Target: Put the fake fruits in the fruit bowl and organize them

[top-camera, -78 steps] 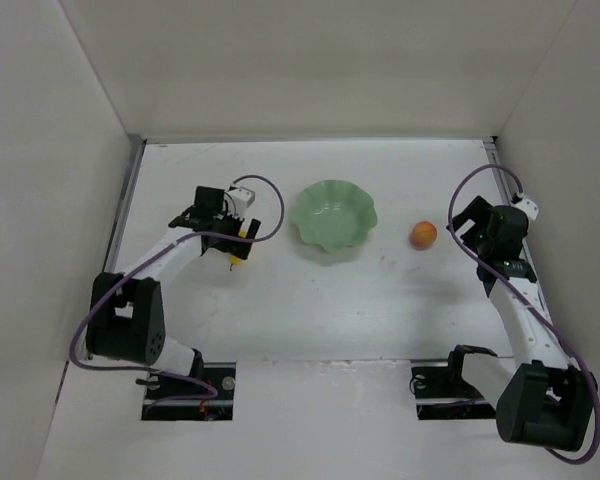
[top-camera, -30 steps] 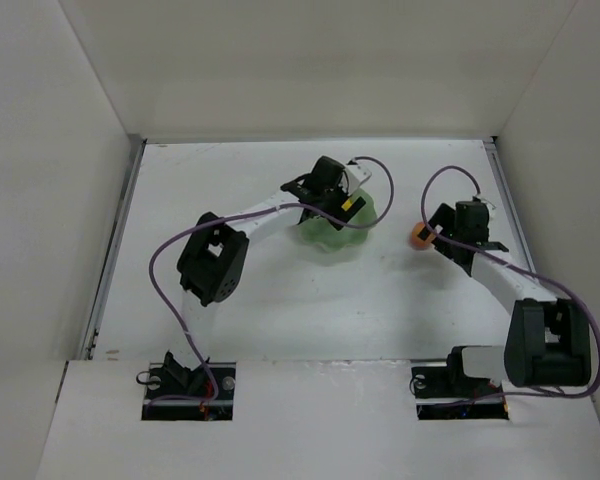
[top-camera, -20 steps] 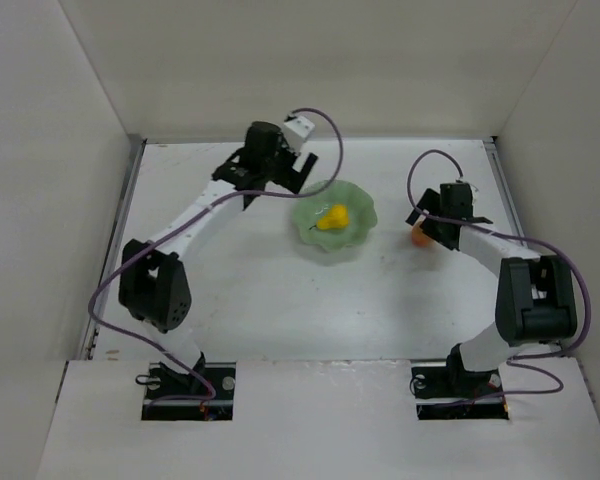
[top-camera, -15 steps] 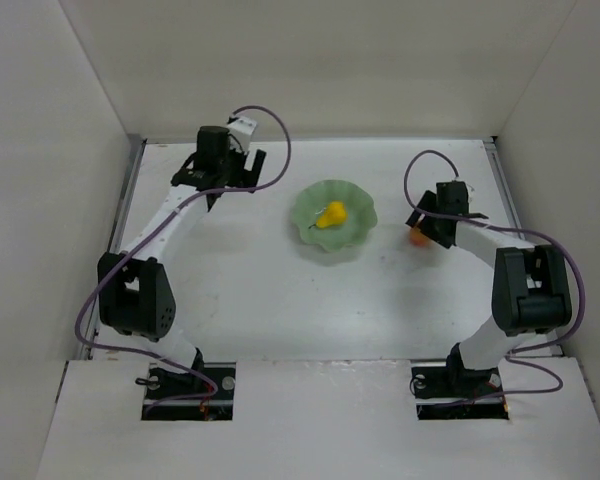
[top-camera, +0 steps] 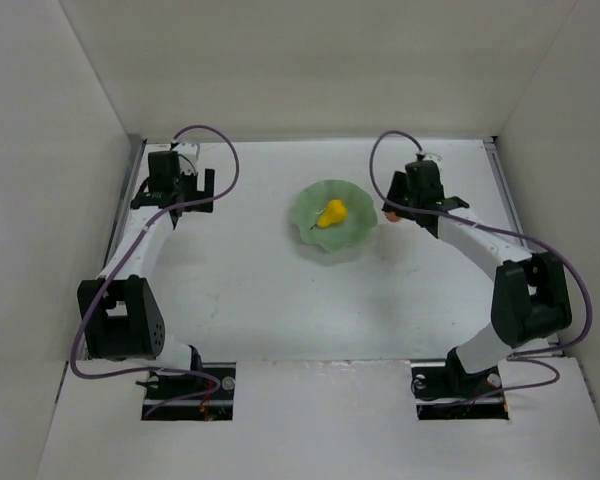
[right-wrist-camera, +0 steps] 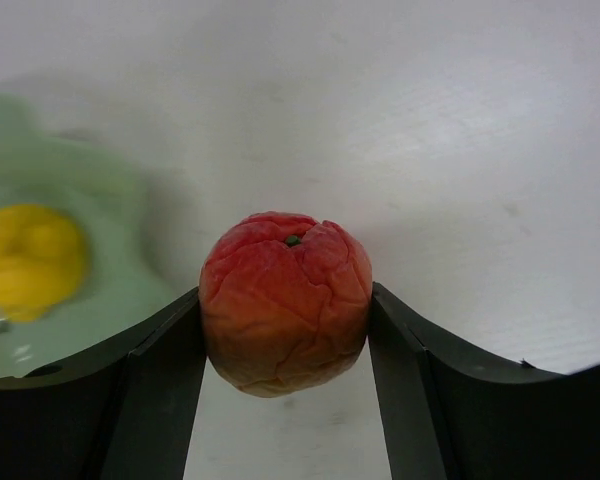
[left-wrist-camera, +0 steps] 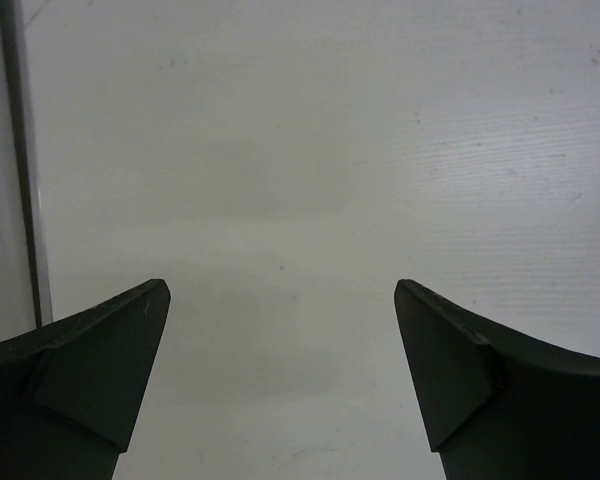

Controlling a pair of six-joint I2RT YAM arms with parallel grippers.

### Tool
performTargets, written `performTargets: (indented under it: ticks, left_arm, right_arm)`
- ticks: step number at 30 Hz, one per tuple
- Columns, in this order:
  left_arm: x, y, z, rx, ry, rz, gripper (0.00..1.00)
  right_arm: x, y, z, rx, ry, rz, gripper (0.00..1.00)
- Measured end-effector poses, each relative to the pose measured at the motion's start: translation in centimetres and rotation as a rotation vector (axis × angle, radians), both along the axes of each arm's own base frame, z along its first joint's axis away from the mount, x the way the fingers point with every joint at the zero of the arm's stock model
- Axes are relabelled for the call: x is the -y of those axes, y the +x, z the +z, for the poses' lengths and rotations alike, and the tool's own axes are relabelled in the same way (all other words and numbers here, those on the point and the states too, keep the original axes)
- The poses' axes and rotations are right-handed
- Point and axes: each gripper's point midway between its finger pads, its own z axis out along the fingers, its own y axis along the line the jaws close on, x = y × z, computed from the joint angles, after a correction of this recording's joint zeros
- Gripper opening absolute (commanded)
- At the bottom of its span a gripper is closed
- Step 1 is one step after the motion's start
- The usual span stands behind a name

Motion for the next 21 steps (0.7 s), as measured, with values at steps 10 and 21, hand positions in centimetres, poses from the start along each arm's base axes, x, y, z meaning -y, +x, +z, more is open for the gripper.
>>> performTargets:
  ticks: [10,21]
  left_arm:
    - [0.8,0.2,0.5,0.026,-0.012,-0.018,1.0]
    - [0.8,-0.1,0.1,0.024,-0.013,-0.019,1.0]
  right_arm:
    - [-13.1,4.7,10.8,0.266,0.037,0.265,0.28]
    - [-14.1,3.3,5.3,0.102,-0.015,0.323,1.0]
